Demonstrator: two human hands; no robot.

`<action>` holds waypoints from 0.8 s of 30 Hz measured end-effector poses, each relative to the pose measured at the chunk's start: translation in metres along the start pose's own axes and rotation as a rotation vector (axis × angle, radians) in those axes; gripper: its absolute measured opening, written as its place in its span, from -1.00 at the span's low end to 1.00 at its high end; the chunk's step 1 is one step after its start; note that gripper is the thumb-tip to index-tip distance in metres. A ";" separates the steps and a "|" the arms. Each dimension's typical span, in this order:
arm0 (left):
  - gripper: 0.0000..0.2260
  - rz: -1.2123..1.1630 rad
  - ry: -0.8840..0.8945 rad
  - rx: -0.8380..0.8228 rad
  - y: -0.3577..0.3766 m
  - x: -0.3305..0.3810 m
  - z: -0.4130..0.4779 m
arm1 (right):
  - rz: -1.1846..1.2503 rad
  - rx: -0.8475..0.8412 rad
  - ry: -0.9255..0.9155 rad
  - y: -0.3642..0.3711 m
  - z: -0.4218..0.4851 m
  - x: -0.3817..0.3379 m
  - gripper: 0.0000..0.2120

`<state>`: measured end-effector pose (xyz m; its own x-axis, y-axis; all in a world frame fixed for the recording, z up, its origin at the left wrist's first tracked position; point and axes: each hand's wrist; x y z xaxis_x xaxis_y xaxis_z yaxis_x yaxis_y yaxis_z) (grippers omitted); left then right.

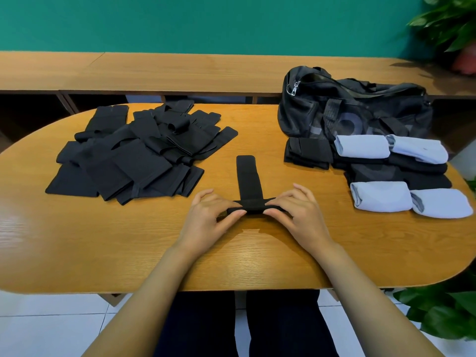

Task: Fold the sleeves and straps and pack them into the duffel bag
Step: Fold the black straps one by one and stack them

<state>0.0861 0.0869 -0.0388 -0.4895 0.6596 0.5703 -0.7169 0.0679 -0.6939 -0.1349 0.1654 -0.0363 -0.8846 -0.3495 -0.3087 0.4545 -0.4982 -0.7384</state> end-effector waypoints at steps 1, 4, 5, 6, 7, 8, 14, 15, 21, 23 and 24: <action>-0.68 -0.026 -0.017 0.017 0.000 0.001 0.000 | 0.020 0.022 0.021 -0.001 0.001 -0.001 -0.60; -0.69 -0.109 -0.111 0.081 0.000 0.010 0.004 | 0.074 0.077 0.082 0.000 0.006 -0.003 -0.64; -0.70 -0.133 -0.145 0.103 0.000 0.013 0.005 | 0.086 0.094 0.100 -0.001 0.008 -0.003 -0.63; -0.72 -0.156 -0.177 0.123 0.000 0.016 0.007 | 0.093 0.105 0.117 0.000 0.010 -0.003 -0.63; -0.74 -0.174 -0.205 0.137 -0.001 0.018 0.009 | 0.101 0.108 0.136 0.000 0.012 -0.003 -0.62; -0.75 -0.187 -0.226 0.145 0.000 0.019 0.012 | 0.114 0.108 0.159 0.000 0.015 -0.003 -0.61; -0.76 -0.214 -0.317 0.149 0.006 0.023 0.024 | 0.129 0.063 0.281 0.000 0.028 -0.002 -0.67; -0.79 -0.198 -0.329 0.158 0.007 0.022 0.026 | 0.115 0.061 0.303 0.001 0.030 -0.002 -0.71; -0.78 -0.029 -0.408 0.179 0.014 0.016 0.039 | 0.016 0.032 0.357 0.006 0.045 -0.001 -0.80; -0.77 0.028 -0.420 0.154 0.016 0.013 0.041 | 0.004 -0.010 0.372 0.012 0.046 0.003 -0.79; -0.75 0.070 -0.417 0.137 0.017 0.011 0.042 | -0.005 -0.038 0.386 0.014 0.046 0.005 -0.78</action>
<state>0.0476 0.0643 -0.0260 -0.6775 0.2989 0.6721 -0.7203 -0.0849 -0.6884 -0.1281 0.1204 -0.0211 -0.8645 -0.0194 -0.5023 0.4521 -0.4665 -0.7602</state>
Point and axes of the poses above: each hand's wrist, its own z-axis towards the middle knuckle, its own y-axis out of the palm, x = y × z, and after that the axes turned 7 degrees about -y, right-handed
